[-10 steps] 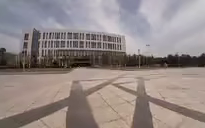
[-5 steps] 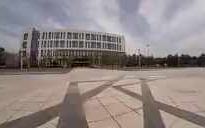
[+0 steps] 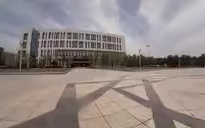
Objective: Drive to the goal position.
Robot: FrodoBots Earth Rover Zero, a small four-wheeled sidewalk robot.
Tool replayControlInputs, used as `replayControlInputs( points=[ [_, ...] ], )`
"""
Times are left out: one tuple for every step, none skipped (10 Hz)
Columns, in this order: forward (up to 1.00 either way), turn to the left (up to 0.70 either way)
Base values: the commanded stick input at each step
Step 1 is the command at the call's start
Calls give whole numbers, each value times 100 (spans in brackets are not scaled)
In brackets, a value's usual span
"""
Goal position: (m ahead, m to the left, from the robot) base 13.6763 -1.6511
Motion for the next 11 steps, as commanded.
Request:
replayControlInputs(
  points=[
    [70, 0],
    [70, 0],
    [70, 0],
    [70, 0],
    [70, 0],
    [70, 0],
    [70, 0],
    [70, 0],
    [70, 0],
    [70, 0],
    [70, 0]
  ],
)
